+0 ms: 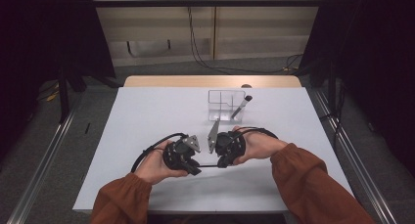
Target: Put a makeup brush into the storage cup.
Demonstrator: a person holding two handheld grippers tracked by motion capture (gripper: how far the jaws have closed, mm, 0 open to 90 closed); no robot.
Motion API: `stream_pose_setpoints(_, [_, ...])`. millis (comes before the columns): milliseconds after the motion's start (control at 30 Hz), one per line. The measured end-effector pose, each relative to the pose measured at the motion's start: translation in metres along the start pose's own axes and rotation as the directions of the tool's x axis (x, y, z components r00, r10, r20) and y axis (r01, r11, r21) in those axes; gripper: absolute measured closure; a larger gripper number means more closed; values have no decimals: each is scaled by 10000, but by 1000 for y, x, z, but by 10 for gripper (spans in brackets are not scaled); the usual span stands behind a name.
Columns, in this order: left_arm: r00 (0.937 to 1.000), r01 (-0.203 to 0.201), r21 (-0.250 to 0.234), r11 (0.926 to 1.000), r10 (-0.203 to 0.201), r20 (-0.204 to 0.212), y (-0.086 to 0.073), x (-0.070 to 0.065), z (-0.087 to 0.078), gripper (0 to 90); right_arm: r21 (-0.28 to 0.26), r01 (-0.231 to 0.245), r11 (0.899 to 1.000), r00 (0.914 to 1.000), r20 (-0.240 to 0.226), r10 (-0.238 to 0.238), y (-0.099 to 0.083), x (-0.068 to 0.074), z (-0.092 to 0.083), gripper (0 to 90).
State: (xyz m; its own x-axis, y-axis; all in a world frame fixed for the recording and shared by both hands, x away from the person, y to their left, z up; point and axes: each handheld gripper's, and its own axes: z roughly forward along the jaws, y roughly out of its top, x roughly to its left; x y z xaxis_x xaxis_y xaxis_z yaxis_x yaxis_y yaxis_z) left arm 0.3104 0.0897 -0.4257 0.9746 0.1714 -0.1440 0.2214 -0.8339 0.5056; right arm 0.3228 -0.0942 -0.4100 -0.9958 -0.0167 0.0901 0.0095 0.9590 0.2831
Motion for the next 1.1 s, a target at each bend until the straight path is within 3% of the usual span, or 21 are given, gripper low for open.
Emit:
stream_pose_setpoints(267, [10000,-69,-55,10000,69,-7,0,0,2,796,25,100,9999,9999,-13,-100,-2,-1,2,863])
stream_pose_setpoints(467, [9997,-5,-17,10000,5,252,0,-1,2,843,21,198,9998,9998,-15,-198,-1,0,4,859])
stream_pose_setpoints(700, [9994,-217,-184,9996,222,277,-1,-2,0,854,-233,36,9997,10000,-79,-38,-4,-2,4,847])
stream_pose_setpoints(833, [9995,-124,-259,9996,131,279,-1,-2,0,855,-317,-59,9995,10000,-13,59,-5,-2,3,839])
stream_pose_setpoints(1100, [9997,-101,-377,9992,108,202,-2,0,-3,855,-451,-250,9987,9997,2,251,-7,-4,3,681])
